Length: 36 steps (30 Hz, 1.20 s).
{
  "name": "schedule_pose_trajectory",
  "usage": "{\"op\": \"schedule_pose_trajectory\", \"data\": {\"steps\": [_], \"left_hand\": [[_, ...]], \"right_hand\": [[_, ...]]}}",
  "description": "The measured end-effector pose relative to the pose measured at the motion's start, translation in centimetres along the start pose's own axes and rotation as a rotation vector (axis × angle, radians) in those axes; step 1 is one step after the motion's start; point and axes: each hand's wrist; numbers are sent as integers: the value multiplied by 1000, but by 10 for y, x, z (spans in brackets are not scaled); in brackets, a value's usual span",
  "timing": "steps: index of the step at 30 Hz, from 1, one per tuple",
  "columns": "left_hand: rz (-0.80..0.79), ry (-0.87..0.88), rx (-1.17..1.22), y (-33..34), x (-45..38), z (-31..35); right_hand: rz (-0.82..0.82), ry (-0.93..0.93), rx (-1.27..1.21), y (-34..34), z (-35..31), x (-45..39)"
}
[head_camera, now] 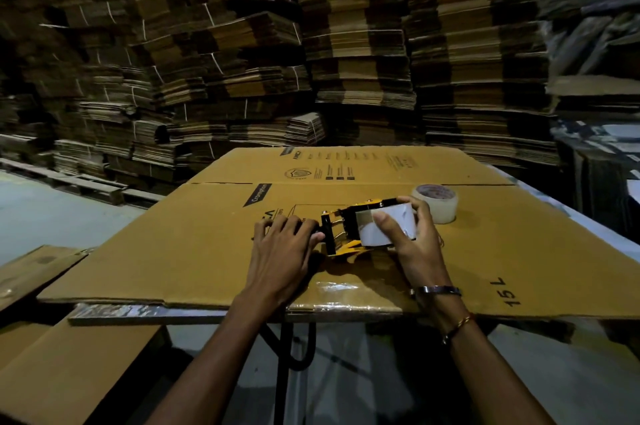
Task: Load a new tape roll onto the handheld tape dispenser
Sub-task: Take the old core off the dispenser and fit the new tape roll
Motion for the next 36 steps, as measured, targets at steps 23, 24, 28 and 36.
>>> {"op": "schedule_pose_trajectory", "data": {"steps": [23, 24, 28, 36], "left_hand": [[-175, -88, 848, -15, 22, 76], [-185, -95, 858, -15, 21, 77], [-238, -72, 968, -18, 12, 65], [-466, 32, 1096, -17, 5, 50]], "right_hand": [[-212, 69, -97, 7, -3, 0], [-218, 75, -107, 7, -4, 0], [-284, 88, -100, 5, -7, 1], [-481, 129, 54, -1, -3, -1]]}}
Point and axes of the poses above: each hand's wrist, its own x-axis away from the middle knuckle, its own y-axis out of the palm, z = x × y, and after that the axes turned 13 degrees about -z, right-handed
